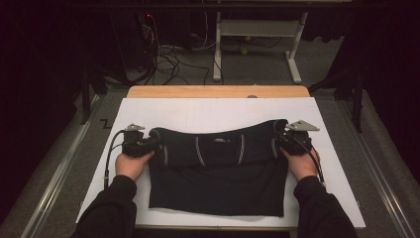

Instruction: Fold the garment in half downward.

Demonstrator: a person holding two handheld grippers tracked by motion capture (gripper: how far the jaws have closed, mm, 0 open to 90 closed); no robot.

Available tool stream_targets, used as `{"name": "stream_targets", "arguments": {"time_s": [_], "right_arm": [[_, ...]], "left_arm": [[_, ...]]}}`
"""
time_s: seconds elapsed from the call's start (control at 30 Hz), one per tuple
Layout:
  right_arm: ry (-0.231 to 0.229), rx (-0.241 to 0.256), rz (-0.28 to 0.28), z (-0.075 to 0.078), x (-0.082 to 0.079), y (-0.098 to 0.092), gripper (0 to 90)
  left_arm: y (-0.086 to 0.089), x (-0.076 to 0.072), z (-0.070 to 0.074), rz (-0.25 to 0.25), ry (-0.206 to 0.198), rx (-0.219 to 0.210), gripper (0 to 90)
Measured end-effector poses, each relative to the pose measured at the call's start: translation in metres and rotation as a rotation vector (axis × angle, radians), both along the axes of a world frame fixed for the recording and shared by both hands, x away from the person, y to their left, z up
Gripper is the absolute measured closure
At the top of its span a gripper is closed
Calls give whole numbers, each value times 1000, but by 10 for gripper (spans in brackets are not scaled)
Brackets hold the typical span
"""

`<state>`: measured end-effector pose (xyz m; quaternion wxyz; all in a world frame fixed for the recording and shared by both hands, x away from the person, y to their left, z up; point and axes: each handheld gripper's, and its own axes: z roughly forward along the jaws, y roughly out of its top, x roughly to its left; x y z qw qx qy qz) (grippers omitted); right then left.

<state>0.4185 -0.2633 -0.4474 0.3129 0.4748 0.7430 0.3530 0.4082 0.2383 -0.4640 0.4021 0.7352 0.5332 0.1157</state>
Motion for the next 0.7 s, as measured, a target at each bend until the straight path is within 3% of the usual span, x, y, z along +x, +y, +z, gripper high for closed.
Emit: {"name": "stream_targets", "arguments": {"time_s": [0.07, 0.17, 0.3, 0.33, 0.37, 0.4, 0.5, 0.6, 0.67, 0.7], "right_arm": [[3, -19, -13, 2, 17, 2, 788], [12, -32, -17, 3, 26, 3, 786], [37, -38, -22, 0, 36, 4, 761], [56, -29, -34, -3, 36, 4, 685], [56, -29, -34, -3, 36, 4, 685], [67, 7, -63, -2, 34, 0, 578], [63, 29, -78, 2, 26, -10, 495], [53, 46, -75, 6, 19, -16, 482], [38, 67, -70, 9, 9, -22, 475], [33, 72, -60, 10, 3, -23, 472]], "left_arm": [[-1, 3, 0, 12, 3, -17, 699], [-2, 3, -1, 21, 22, -27, 695], [-3, 2, -2, 15, 26, -2, 667], [-3, 1, -2, 14, 24, 10, 596], [-3, 1, -2, 21, 20, 25, 596], [-2, 0, -1, 35, 16, 36, 461], [6, -5, 3, 73, -6, 26, 347], [14, -14, 9, 99, -41, 3, 304], [15, -22, 12, 96, -65, 10, 266], [14, -27, 13, 80, -75, -6, 265]]}}
